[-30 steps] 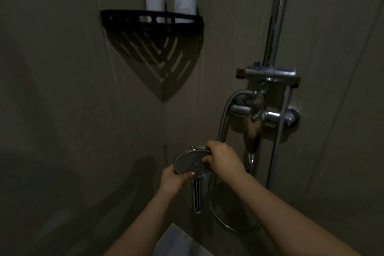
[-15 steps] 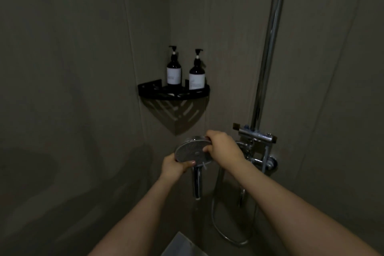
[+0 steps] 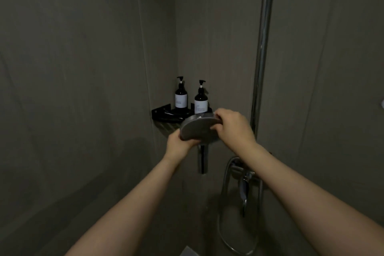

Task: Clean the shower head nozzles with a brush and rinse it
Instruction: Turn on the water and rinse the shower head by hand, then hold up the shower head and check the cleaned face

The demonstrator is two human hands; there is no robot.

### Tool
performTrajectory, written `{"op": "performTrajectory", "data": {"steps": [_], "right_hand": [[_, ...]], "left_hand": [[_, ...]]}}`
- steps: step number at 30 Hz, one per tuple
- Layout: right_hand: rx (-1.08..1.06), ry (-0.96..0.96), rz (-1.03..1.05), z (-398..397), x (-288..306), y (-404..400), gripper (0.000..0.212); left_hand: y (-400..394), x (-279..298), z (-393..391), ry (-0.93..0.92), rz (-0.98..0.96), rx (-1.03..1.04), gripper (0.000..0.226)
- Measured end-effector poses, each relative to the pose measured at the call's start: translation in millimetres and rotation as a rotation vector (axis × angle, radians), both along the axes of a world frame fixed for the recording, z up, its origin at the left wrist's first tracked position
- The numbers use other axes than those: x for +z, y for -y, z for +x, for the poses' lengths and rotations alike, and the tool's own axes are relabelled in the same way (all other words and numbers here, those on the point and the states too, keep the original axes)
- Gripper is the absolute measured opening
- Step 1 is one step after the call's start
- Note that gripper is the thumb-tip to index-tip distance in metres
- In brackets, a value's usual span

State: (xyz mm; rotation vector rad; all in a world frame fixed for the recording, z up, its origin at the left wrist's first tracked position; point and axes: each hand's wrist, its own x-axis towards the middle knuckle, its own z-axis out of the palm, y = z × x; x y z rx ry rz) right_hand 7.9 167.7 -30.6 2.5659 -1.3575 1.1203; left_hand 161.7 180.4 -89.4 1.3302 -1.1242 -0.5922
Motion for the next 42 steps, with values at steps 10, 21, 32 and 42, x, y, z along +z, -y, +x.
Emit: {"op": "performTrajectory", "data": {"steps": [10,21,32,42], "right_hand": [[0.108,0.227,0.068,-10.6,1.1,22.1,0.012],[0.276,0.669,0.345,-47.7,-2.0,92.5,0.014],[-0.385,0.739,1.101,-156.7,-156.2,196.0,0.036],[-0.251,0.547,1.039,-127.6,-223.0,219.0,0.008]], "left_hand": [[30.3,-4.1,-8.8,0.063,0.157,-0.057,0.045],[90.5,-19.3,-53.5,0.045,0.220,-0.011,0.034],[130.1,-28.9,-95.0,-0.173,0.192,0.053,0.024],[134.4,-42.2,-98.4,-0.200,0.194,0.026,0.016]]}}
